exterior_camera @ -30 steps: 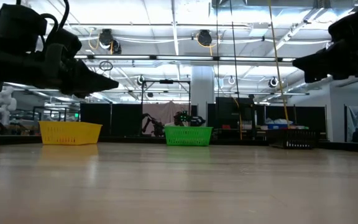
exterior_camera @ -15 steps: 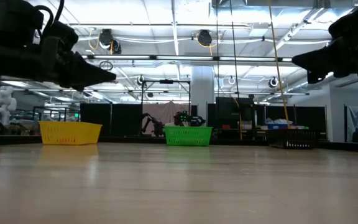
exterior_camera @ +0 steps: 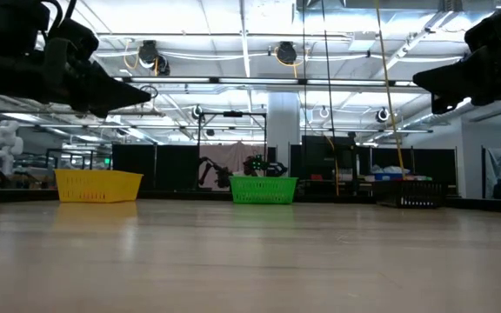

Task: Sort Halloween decoration
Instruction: Return to Home Position

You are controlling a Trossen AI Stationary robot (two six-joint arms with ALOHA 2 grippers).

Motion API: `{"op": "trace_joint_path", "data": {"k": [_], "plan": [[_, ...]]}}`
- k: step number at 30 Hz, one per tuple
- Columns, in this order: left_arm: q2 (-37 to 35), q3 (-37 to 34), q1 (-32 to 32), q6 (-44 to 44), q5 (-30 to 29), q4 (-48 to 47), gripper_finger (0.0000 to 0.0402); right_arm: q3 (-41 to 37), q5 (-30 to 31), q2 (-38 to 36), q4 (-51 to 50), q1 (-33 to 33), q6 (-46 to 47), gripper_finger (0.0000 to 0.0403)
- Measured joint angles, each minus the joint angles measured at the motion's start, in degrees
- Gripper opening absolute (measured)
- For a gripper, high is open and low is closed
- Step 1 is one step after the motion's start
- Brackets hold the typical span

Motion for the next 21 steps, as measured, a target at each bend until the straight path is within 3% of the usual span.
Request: {"op": "trace_joint_path", "data": {"k": [21], "plan": [[-23.4,0.0,0.0,-0.7,2.0,-24.8,0.0000,-1.7,0.3,0.1,-0.1,0.2,0.9,0.0000]]}}
